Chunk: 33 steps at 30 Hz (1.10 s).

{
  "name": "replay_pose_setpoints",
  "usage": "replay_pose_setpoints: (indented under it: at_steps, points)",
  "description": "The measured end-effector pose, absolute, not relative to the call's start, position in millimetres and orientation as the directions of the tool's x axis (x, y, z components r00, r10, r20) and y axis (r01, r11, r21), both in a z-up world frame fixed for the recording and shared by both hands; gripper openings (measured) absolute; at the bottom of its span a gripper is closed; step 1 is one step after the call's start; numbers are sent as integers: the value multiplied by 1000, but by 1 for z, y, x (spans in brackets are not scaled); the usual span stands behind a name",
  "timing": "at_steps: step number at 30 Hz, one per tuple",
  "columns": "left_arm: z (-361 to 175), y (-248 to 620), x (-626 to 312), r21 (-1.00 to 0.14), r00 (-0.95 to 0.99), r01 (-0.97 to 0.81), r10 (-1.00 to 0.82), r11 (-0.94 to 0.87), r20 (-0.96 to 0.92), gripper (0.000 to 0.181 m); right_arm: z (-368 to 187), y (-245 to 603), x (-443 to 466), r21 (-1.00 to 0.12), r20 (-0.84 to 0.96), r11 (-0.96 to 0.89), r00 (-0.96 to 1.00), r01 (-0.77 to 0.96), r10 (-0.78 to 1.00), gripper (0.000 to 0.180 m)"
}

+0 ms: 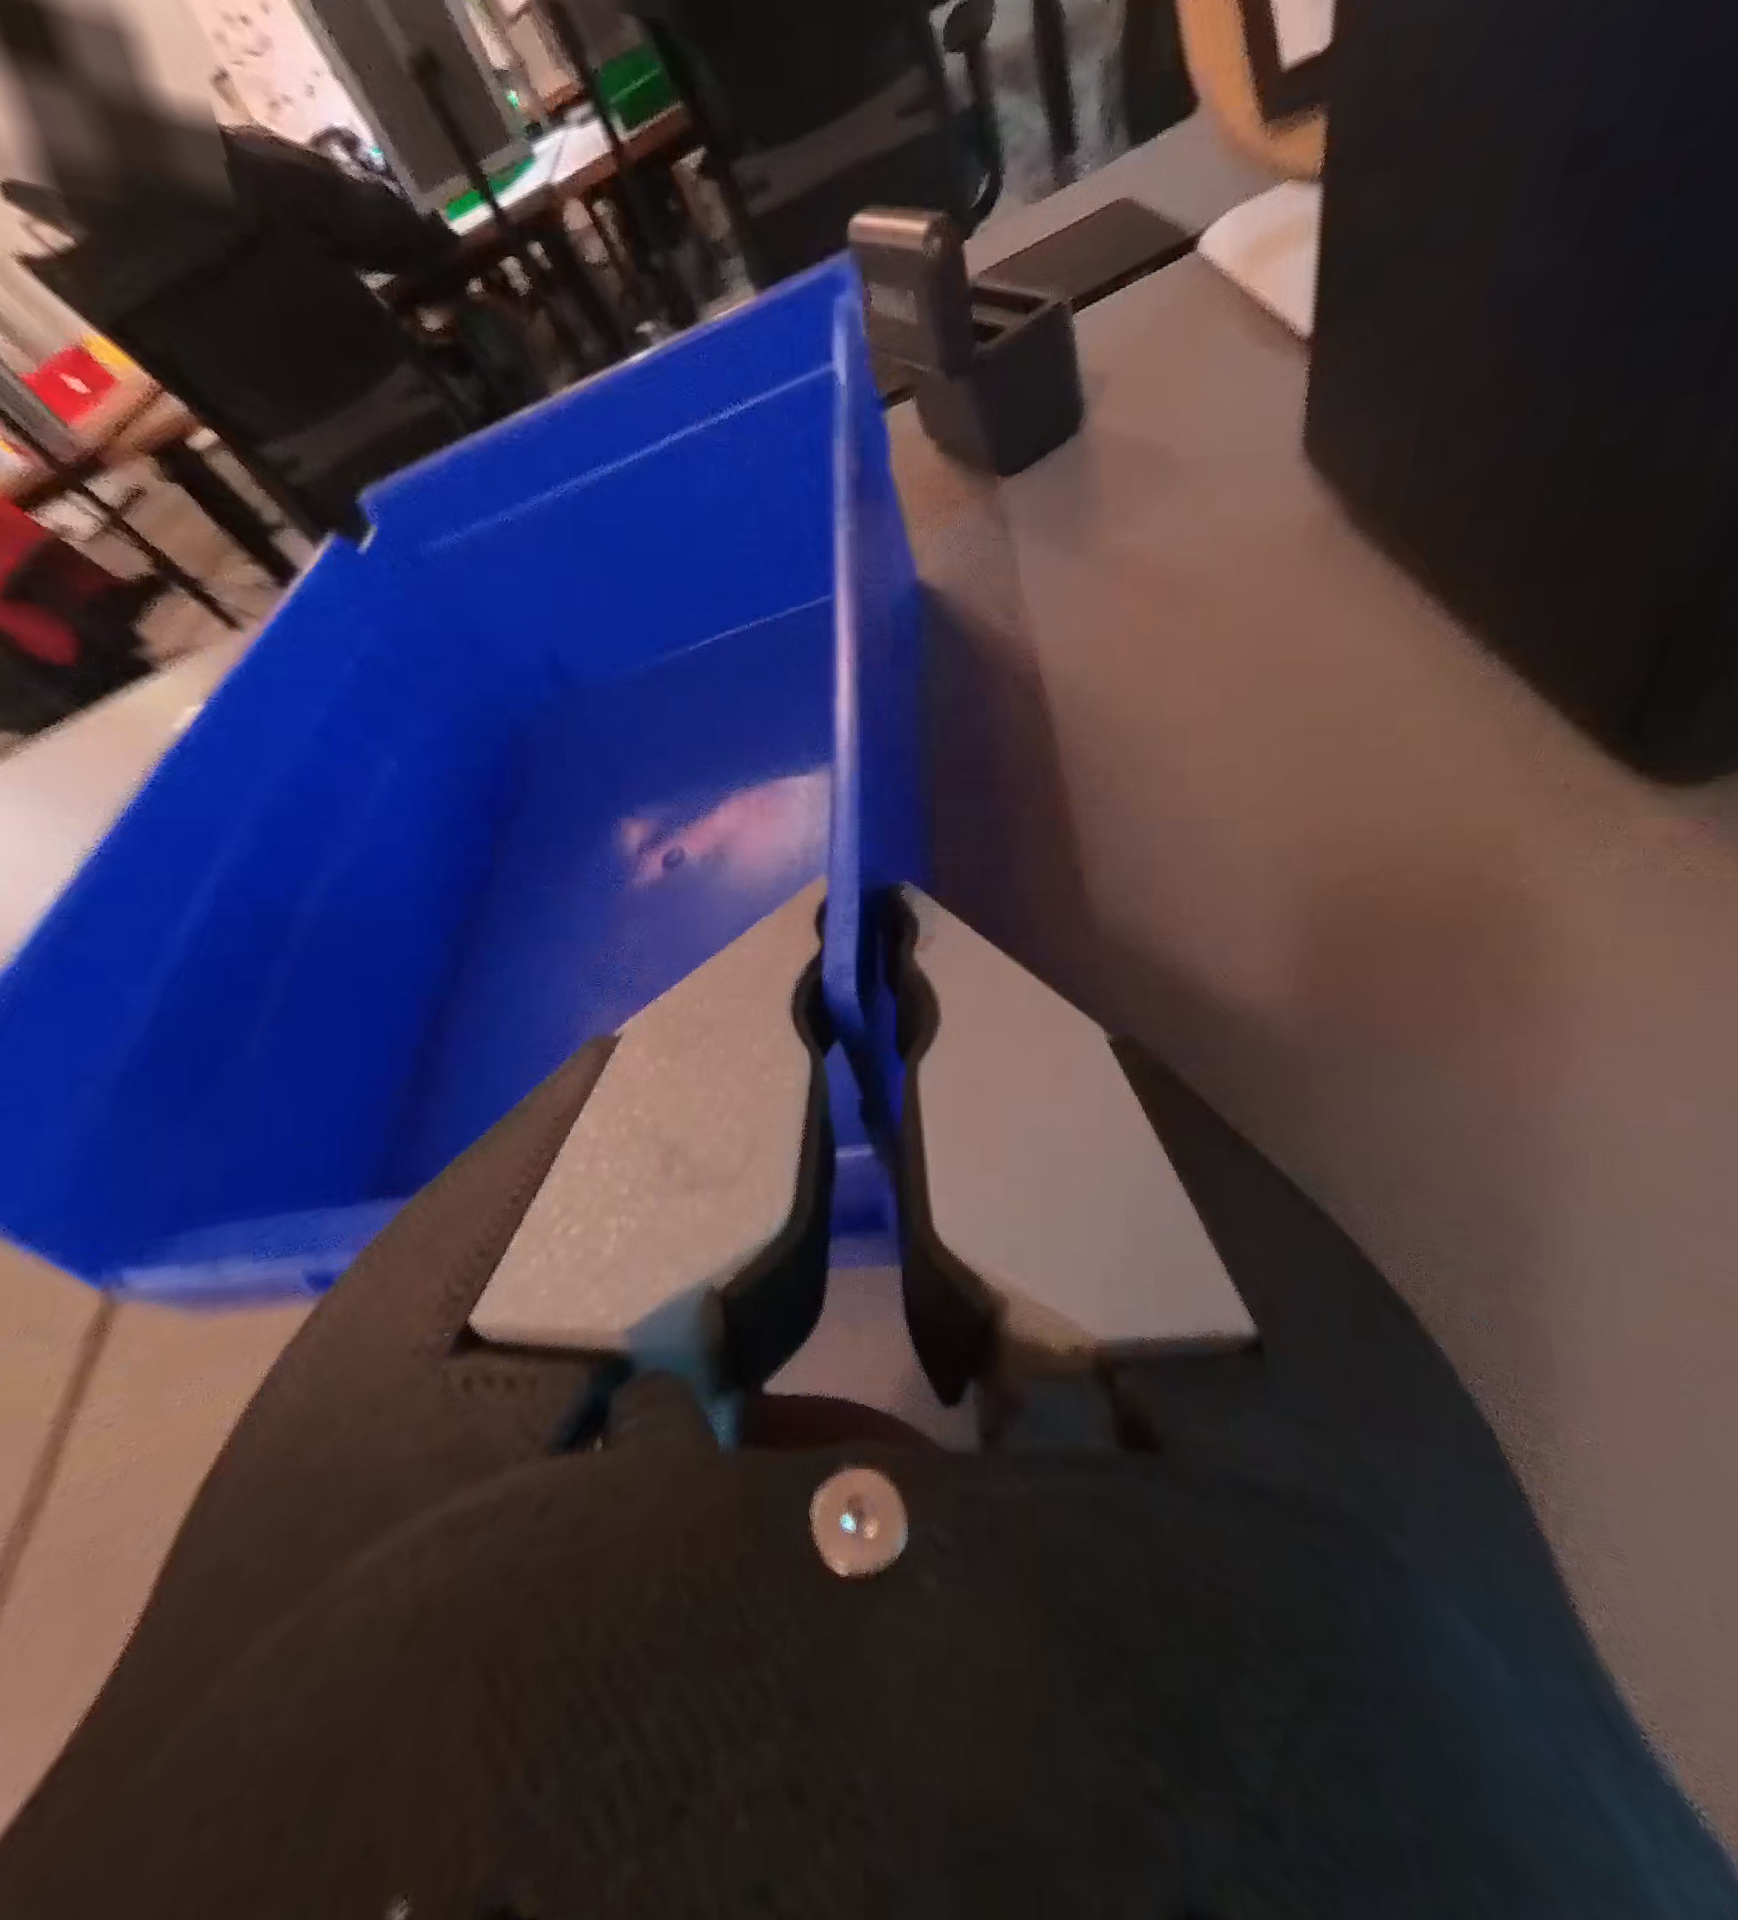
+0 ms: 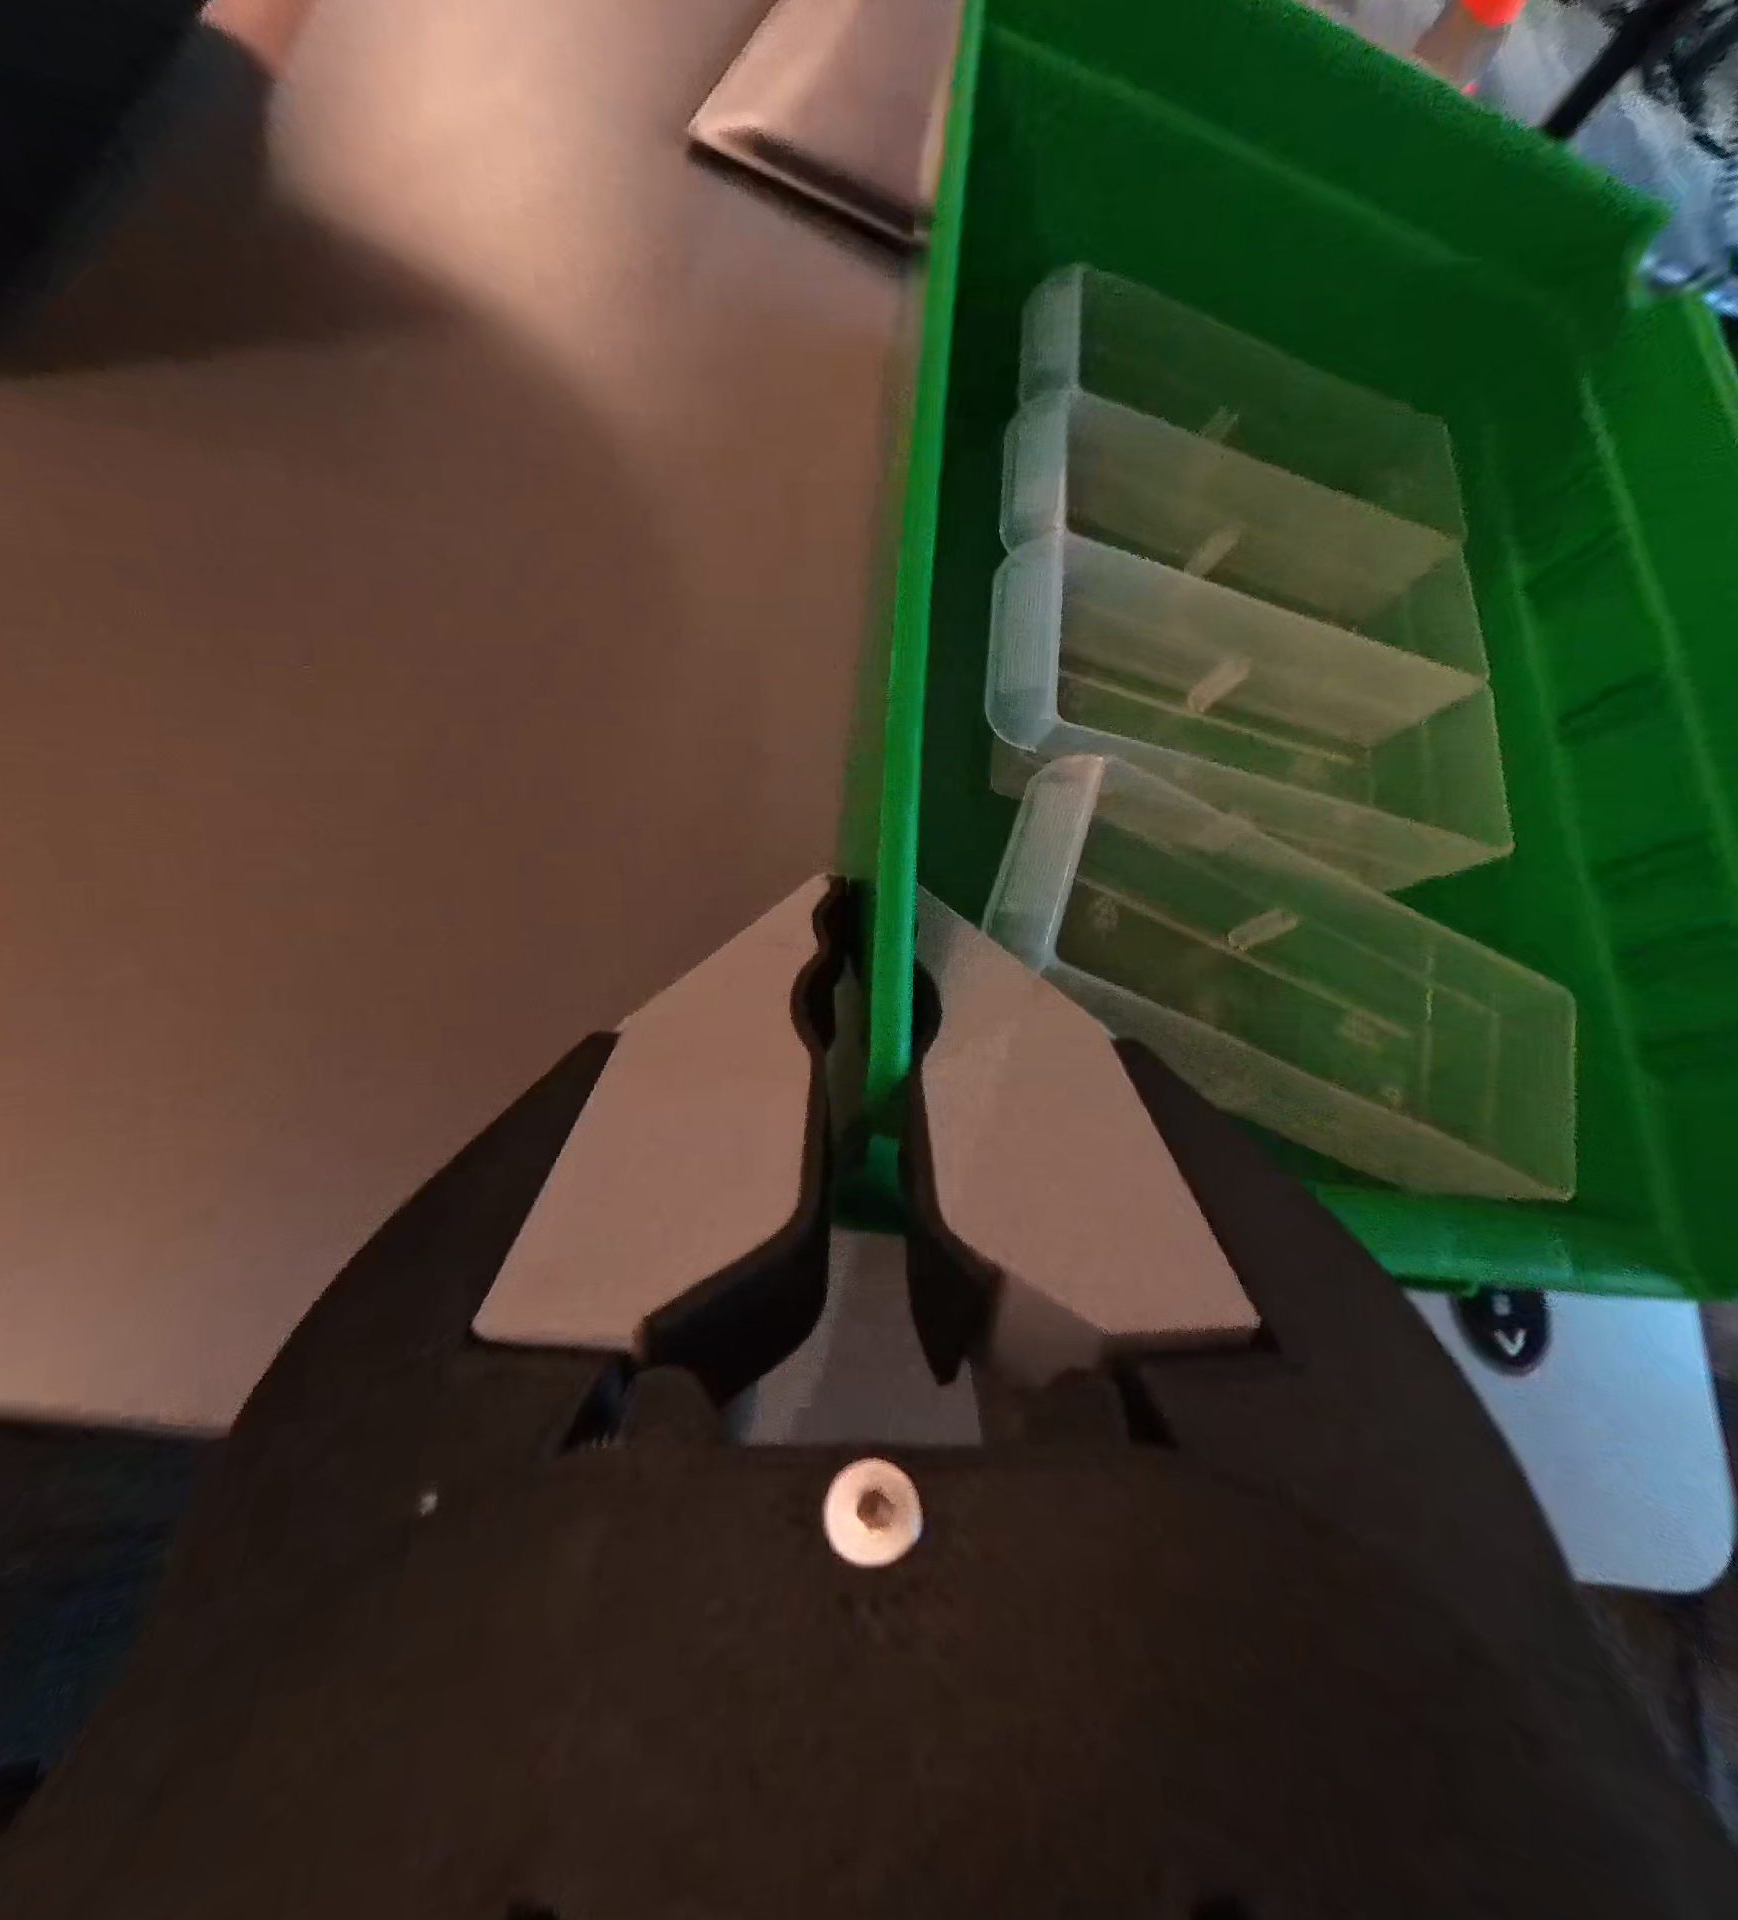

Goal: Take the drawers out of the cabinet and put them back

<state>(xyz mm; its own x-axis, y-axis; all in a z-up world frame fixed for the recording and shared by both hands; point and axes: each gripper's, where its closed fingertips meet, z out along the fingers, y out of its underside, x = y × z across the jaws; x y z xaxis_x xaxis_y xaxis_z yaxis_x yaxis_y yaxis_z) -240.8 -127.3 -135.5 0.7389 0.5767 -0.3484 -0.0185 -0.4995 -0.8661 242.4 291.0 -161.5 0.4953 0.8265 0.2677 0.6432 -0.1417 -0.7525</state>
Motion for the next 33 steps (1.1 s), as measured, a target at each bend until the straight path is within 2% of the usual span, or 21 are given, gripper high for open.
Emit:
replay_pose_setpoints:
  at_steps: [2,6,9,13,22,28,33]
  points:
    - [-134,-147,-233,-896,763,11,583,-443,-279,3,-161,272,257,-763,234,-138,468,632,852,2]
    - [-122,-183,-208,-887,704,-89,601,-452,-377,2,-154,226,281,-759,287,-58,414,649,864,3]
    - [-106,-212,-189,-872,659,-116,620,-476,-426,2,-145,189,300,-715,361,-14,387,699,848,3]
    - [-79,-239,-160,-899,667,-182,622,-398,-410,3,-140,141,312,-677,407,71,292,732,865,4]
    - [-38,-307,-114,-918,661,-223,641,-328,-390,3,-73,-14,315,-692,406,303,7,656,914,3]
    - [-42,-343,-112,-916,621,-226,676,-330,-397,3,-55,-102,258,-742,380,449,-240,497,893,3]
    - [-35,-371,-113,-928,574,-221,729,-301,-373,3,-79,-163,150,-797,292,464,-424,387,857,4]
